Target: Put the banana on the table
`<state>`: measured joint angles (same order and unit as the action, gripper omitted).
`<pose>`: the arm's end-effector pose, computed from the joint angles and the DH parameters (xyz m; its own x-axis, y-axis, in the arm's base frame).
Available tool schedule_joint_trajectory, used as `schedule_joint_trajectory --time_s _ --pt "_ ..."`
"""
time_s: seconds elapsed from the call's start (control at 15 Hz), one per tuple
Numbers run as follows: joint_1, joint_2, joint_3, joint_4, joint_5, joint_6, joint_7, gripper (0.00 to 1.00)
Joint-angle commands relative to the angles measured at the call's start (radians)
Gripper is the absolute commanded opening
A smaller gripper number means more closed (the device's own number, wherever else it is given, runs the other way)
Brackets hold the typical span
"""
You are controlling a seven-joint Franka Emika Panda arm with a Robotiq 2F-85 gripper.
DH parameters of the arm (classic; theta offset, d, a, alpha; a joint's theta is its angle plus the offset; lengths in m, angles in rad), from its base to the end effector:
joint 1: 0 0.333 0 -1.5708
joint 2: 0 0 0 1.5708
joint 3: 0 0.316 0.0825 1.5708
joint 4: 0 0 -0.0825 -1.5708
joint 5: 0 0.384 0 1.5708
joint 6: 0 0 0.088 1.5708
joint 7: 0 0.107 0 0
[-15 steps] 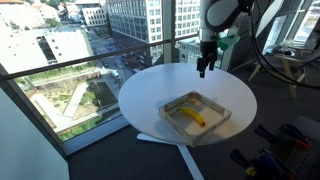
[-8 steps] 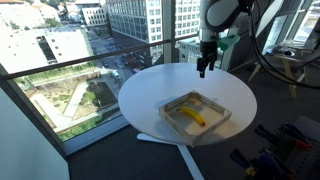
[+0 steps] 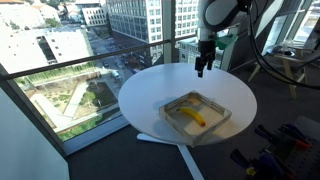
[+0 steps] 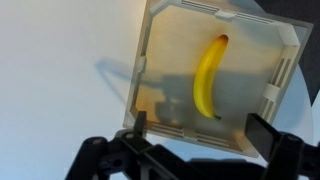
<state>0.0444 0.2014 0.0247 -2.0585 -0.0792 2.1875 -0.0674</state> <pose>0.5718 0.0364 0.3326 0.9805 0.1808 -0.0771 0.1850 -0.9814 0.0511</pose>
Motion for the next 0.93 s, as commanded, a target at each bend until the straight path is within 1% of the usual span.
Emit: schedule_joint_trajectory --time_s 0.0,0.4,0.87 --pt "0.002 0.022 0.009 0.040 0.004 -0.007 0.011 1.00" --pt "0.018 0.062 0.019 0.073 0.009 -0.019 0.051 1.00" --pt "0.046 0.129 0.012 0.118 0.008 -0.019 0.205 1.00"
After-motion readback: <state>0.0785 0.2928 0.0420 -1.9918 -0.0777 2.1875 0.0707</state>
